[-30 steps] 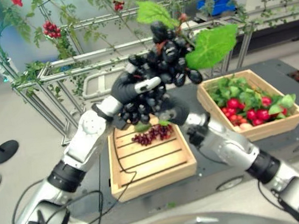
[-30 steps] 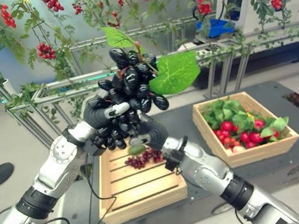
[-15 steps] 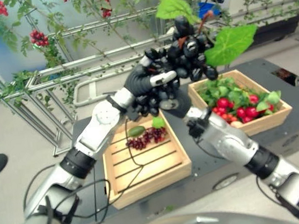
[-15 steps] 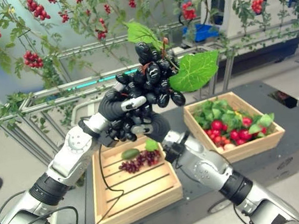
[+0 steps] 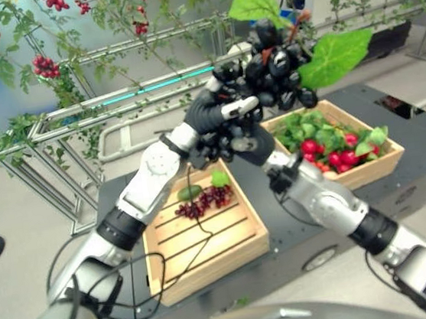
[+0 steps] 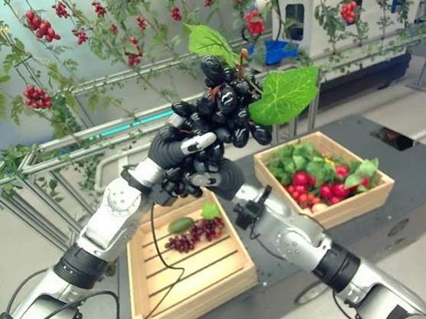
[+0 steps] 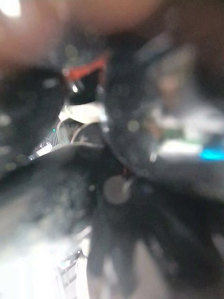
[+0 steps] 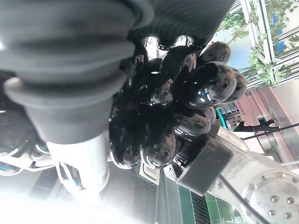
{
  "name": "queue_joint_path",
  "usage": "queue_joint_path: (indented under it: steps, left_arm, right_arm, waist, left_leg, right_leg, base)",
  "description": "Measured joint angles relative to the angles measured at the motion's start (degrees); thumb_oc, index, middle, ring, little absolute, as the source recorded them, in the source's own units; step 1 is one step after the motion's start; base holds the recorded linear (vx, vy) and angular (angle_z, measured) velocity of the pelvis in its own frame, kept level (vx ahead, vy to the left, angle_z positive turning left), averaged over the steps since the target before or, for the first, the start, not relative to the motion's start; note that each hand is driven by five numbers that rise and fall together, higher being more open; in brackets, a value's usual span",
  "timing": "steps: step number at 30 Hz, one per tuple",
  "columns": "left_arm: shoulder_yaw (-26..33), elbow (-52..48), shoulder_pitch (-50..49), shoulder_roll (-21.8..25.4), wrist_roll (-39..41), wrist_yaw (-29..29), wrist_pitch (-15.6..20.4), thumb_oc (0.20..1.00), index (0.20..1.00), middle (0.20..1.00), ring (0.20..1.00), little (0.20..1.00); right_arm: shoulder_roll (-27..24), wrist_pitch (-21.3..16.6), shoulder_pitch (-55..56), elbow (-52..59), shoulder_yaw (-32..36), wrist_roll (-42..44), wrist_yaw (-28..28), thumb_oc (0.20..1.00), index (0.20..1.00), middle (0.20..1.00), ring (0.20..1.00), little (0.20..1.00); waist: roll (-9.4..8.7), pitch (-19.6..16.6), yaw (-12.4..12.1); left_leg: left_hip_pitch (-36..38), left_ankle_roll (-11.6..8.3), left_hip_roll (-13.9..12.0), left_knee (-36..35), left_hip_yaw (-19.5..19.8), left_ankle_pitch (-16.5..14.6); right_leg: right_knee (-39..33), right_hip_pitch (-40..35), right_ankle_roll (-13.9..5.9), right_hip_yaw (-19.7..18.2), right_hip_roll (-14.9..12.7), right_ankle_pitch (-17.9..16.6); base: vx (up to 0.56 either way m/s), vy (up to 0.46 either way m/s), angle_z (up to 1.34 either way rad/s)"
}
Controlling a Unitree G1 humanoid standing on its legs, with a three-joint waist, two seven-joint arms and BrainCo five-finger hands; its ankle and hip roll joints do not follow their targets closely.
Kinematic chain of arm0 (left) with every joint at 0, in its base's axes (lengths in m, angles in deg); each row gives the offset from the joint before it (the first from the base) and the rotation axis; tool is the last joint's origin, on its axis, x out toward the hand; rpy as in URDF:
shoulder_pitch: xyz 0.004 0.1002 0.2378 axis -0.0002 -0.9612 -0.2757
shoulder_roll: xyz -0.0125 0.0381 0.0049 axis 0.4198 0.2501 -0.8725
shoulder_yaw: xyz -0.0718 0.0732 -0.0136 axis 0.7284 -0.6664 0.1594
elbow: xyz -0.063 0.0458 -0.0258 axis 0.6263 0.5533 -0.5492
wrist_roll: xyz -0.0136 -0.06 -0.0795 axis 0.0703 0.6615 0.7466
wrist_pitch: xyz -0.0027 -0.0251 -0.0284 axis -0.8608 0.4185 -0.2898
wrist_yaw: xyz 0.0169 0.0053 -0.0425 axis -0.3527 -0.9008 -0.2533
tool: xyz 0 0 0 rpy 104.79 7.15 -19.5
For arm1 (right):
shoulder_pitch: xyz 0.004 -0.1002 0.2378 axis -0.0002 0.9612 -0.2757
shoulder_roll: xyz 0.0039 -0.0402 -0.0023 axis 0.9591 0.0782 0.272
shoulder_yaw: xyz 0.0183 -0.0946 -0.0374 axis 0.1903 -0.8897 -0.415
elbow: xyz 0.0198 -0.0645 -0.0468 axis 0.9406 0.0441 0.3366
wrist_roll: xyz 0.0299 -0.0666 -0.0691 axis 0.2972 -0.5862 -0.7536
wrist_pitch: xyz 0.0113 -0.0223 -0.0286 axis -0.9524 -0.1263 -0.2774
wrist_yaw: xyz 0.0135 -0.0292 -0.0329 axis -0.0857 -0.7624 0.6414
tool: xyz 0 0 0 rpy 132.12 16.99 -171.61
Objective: Pick up the fruits from the basket on one side to the basket on the other side
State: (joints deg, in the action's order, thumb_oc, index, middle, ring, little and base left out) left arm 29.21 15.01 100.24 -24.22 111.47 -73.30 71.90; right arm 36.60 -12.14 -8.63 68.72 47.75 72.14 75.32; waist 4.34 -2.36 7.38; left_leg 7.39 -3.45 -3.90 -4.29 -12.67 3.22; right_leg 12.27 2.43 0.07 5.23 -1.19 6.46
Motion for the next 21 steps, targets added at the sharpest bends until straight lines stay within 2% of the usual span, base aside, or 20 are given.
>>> queue_joint_path:
  steps: [3, 4, 7, 10, 21]
  left_arm:
    - [0.09, 0.29, 0.01, -0.74, 0.02, 0.62, 0.08, 0.2, 0.2, 0.2, 0.2, 0.2]
    - [0.08, 0.29, 0.01, -0.92, 0.02, 0.79, 0.08, 0.2, 0.2, 0.2, 0.2, 0.2]
    - [0.17, 0.36, 0.02, -1.24, 0.01, 1.4, 0.1, 0.2, 0.2, 0.2, 0.2, 0.2]
    - [0.21, 1.19, 0.04, -1.24, 0.01, 1.58, 0.08, 0.2, 0.2, 0.2, 0.2, 0.2]
    - [0.21, 1.55, 0.04, -1.94, -0.02, 2.24, 0.34, 0.2, 0.2, 0.2, 0.2, 0.2]
  right_arm:
    - [0.0, -0.23, 0.0, -0.05, 0.0, 0.3, 0.52, 0.347, 0.347, 0.347, 0.347, 0.347]
    - [0.02, -0.32, 0.0, -0.09, -0.01, 0.42, 0.82, 0.294, 0.294, 0.294, 0.294, 0.294]
    - [1.07, -0.97, 0.0, -0.77, -0.1, 0.86, 1.33, 0.275, 0.275, 0.275, 0.275, 0.275]
    - [2.43, -1.3, 0.0, -1.95, -0.36, 1.46, 1.4, 0.2, 0.2, 0.2, 0.2, 0.2]
    - [2.73, -2.4, 0.0, -2.41, -0.85, 1.93, 1.44, 0.2, 0.2, 0.2, 0.2, 0.2]
  waist:
    - [0.06, -0.07, -0.15]
    - [0.06, -0.08, -0.18]
    - [0.01, -0.18, -0.23]
    - [0.05, -0.36, -0.39]
    - [-0.22, -1.07, -0.44]
  left_leg:
    - [0.0, 0.0, 0.0, 0.0, 0.01, 0.0]
    - [0.0, 0.0, 0.0, 0.0, 0.01, 0.0]
    - [0.0, 0.0, 0.0, -0.02, 0.03, 0.0]
    - [0.0, 0.0, 0.0, -0.03, 0.05, 0.0]
    - [-0.03, 0.0, -0.02, -0.1, 0.3, 0.01]
  right_leg:
    - [0.0, -0.01, 0.0, 0.0, 0.01, 0.0]
    - [0.0, -0.02, 0.0, 0.01, 0.0, 0.0]
    - [-0.01, -0.03, 0.0, 0.03, 0.01, 0.0]
    - [-0.01, -0.04, 0.01, 0.05, -0.01, -0.01]
    - [-0.11, -0.2, 0.01, 0.37, -0.03, -0.01]
  base:
    - [0.0, 0.0, 0.0]
    - [0.0, 0.0, 0.0]
    - [0.0, 0.0, 0.0]
    - [0.0, 0.0, 0.0]
    - [0.0, 0.0, 0.0]
